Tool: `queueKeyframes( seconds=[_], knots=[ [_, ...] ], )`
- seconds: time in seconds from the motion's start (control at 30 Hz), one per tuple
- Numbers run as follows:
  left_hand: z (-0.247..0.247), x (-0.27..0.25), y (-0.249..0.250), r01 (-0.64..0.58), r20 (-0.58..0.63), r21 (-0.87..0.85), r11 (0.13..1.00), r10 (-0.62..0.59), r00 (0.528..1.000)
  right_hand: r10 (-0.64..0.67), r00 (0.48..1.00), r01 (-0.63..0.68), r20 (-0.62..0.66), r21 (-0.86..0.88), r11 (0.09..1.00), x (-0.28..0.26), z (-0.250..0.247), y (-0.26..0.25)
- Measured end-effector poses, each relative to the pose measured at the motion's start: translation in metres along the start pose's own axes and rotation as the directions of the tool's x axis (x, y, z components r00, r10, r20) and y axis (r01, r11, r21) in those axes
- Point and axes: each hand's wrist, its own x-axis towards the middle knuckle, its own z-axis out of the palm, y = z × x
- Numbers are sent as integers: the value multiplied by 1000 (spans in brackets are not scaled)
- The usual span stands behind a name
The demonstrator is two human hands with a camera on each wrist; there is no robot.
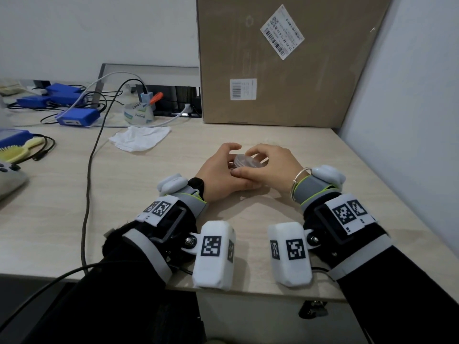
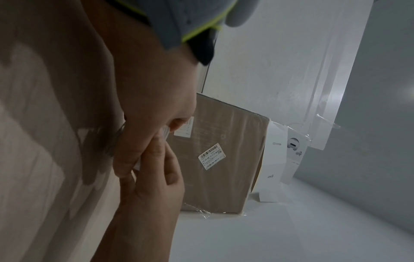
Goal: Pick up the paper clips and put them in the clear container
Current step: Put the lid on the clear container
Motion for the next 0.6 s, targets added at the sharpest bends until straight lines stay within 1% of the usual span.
queueKeyframes(
  seconds=[0.1, 0.2, 0.3, 0.37, 0.43, 0.47, 0.53, 0.6],
  knots=[
    [1, 0, 0, 11, 5, -52, 999, -11, 1000, 50, 999, -52, 22, 111, 992, 1, -4, 6],
    [0, 2, 0, 31, -41, -85, 996, -34, 999, 71, 997, -75, 26, 234, 969, -1, -12, 11],
    [-2, 3, -3, 36, -84, -72, 997, -42, 996, 107, 994, -97, -29, 253, 963, 0, -21, 18],
    [-4, 4, -5, 36, -125, -48, 998, -42, 991, 160, 982, -129, -103, 260, 957, 4, -27, 26],
    [-5, 5, -7, 34, -168, -15, 999, -36, 985, 229, 947, -165, -224, 270, 949, 7, -34, 35],
    [-6, 6, -8, 33, -180, -1, 999, -33, 983, 268, 919, -195, -290, 258, 946, 8, -39, 40],
    [-6, 7, -8, 37, -185, 20, 999, -33, 982, 339, 844, -282, -417, 193, 940, 7, -50, 49],
    [-7, 6, -9, 44, -184, 32, 999, -38, 982, 392, 763, -400, -515, 102, 911, 5, -60, 57]
  ],
)
